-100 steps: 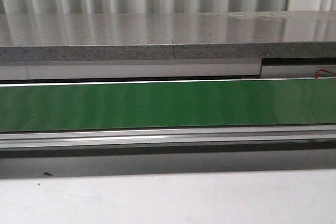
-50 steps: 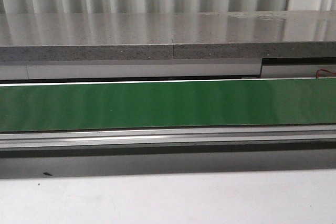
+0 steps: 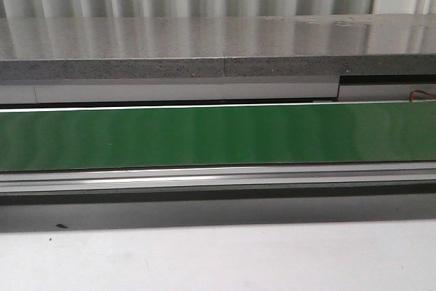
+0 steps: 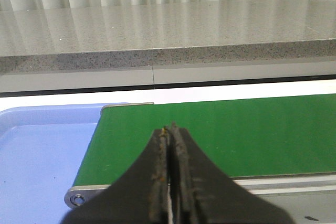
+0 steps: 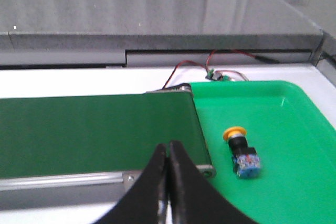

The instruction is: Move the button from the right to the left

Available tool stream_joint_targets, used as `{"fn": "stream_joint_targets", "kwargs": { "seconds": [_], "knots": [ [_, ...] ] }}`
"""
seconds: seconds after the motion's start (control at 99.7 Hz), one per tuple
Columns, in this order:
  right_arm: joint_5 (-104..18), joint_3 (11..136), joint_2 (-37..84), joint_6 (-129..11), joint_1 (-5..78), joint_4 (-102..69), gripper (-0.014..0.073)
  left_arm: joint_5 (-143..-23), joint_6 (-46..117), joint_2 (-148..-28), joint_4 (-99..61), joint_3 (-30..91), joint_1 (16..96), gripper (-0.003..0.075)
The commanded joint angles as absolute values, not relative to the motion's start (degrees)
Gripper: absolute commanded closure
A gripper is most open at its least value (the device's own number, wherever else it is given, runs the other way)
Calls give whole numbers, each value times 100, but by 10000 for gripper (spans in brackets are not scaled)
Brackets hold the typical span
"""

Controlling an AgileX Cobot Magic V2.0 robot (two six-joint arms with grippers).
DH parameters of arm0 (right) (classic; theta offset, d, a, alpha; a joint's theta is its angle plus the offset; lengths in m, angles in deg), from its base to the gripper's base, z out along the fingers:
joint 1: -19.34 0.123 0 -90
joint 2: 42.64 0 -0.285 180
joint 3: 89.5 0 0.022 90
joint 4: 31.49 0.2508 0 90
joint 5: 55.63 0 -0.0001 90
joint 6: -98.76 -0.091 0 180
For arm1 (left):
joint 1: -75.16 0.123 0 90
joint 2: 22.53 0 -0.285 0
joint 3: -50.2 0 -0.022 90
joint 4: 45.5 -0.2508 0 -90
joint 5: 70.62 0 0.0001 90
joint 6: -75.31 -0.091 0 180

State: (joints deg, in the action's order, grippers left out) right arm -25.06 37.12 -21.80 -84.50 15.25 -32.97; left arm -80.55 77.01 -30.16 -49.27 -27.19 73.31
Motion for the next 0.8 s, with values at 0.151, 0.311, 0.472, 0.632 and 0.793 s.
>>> {"fn": "stream_joint_targets", "kwargs": {
  "seconds": [0.151,0.311,0.472,0.632,0.793],
  "knots": [
    [-1891,4419,-1117,-8431,1502,-3149,662,-7596,7741,-2827,-4907,-2942,7300,741],
    [-1442,4703,-515,-8431,1502,-3149,662,-7596,7741,-2827,-4907,-2942,7300,741],
    [-1165,4930,-22,-8431,1502,-3116,660,-7596,7741,-2827,-4907,-2942,7300,741],
    [-1060,5171,454,-8426,1502,-3111,578,-7596,7741,-2827,-4907,-2942,7300,741],
    [-706,5529,916,-8426,1502,-3101,288,-7596,7741,-2827,-4907,-2942,7300,741]
  ]
}}
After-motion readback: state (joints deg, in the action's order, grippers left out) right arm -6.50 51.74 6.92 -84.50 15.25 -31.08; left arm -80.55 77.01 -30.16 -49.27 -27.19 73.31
